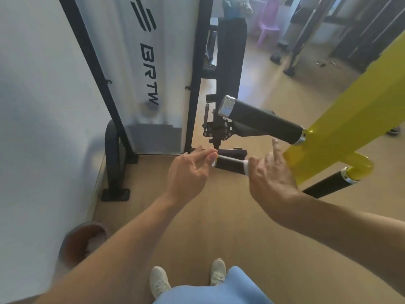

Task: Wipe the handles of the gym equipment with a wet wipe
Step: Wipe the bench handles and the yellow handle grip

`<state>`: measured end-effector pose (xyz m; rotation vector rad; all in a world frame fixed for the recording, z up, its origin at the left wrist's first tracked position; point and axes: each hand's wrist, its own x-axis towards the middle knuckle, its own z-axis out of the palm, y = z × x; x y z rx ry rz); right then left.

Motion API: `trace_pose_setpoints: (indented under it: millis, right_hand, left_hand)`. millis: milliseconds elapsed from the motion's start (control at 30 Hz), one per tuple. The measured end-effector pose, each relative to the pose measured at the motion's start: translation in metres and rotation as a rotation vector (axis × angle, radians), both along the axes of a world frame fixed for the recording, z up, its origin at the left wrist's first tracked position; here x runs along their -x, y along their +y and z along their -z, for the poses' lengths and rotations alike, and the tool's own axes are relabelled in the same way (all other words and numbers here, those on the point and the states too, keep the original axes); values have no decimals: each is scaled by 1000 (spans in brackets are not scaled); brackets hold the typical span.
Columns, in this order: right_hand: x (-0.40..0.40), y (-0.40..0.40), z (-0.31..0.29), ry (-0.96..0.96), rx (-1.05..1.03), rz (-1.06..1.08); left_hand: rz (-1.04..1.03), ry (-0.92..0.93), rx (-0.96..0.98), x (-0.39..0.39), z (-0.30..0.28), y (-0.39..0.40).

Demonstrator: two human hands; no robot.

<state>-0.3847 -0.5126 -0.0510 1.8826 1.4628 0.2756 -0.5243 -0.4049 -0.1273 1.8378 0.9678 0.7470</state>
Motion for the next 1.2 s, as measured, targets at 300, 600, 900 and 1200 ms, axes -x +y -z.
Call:
trace_pose_setpoints:
  millis: [300,600,900,1200]
  right_hand:
    - [15,15,-23,505,75,107]
    - [12,26,16,662,-342,-184]
    - [6,-4,-4,96,-20,-135]
    - [9,13,8,319,-165,-224]
  left_hand:
    - [-26,-18,-10,1,0,-6]
    - [-43,-135,155,10,-11,-8]
    - [-47,-120,222,8,-13,-28]
    - [-73,-113,214,12,-18,-25]
